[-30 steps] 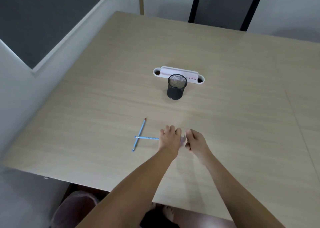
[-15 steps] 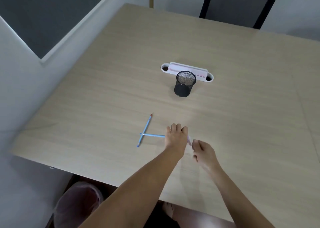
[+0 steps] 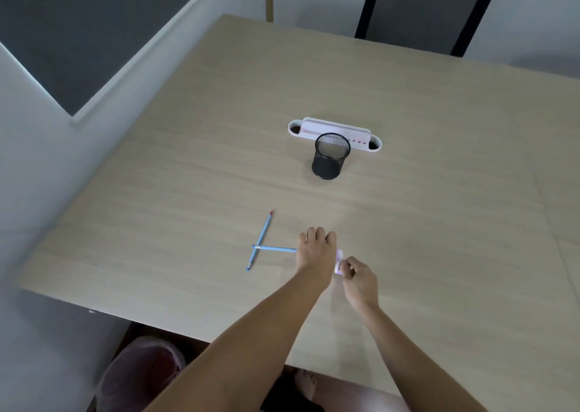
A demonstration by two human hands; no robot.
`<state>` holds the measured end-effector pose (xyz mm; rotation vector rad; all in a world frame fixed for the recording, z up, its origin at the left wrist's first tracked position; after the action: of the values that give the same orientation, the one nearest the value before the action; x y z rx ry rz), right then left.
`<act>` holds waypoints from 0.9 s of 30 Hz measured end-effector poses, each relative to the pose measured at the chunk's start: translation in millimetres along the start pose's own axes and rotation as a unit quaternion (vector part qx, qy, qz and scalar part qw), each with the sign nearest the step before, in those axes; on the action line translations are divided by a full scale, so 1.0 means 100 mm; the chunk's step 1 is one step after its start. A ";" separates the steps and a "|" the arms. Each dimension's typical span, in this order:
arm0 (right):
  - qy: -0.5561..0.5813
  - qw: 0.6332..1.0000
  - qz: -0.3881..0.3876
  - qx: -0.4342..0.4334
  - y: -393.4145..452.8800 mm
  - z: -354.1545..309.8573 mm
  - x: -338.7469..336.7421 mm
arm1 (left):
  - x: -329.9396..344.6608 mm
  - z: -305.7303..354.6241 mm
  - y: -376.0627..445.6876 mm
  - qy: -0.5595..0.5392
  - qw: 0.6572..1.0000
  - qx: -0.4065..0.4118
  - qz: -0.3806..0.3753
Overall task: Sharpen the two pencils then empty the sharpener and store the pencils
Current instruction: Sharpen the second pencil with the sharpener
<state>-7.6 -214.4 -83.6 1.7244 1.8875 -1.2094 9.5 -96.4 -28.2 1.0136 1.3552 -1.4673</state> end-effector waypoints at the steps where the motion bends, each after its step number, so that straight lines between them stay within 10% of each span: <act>1: -0.011 1.000 -0.012 -0.013 0.00 -0.03 -0.04 | 0.00 0.00 0.00 0.001 1.000 0.003 -0.002; 9: -0.116 0.974 -0.112 -0.162 0.01 -0.61 -0.35 | -0.03 -0.38 0.03 -0.208 0.970 0.031 -0.123; 27: -0.245 0.931 -0.134 -0.235 -0.01 -0.96 0.00 | 0.22 -0.97 -0.12 -0.192 0.981 -0.019 -0.030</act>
<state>21.1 -142.6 -26.0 0.8432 1.9187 -1.0345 -7.2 -0.5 -52.9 0.6256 1.1349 -1.5791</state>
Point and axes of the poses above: each hand's wrist, its own y-axis towards the middle knuckle, its own x-axis out of the palm, z = x × y, the point moved 8 cm from there along y, towards the middle knuckle, and after that the axes turned 7 degrees about -y, right-handed, at the moved point
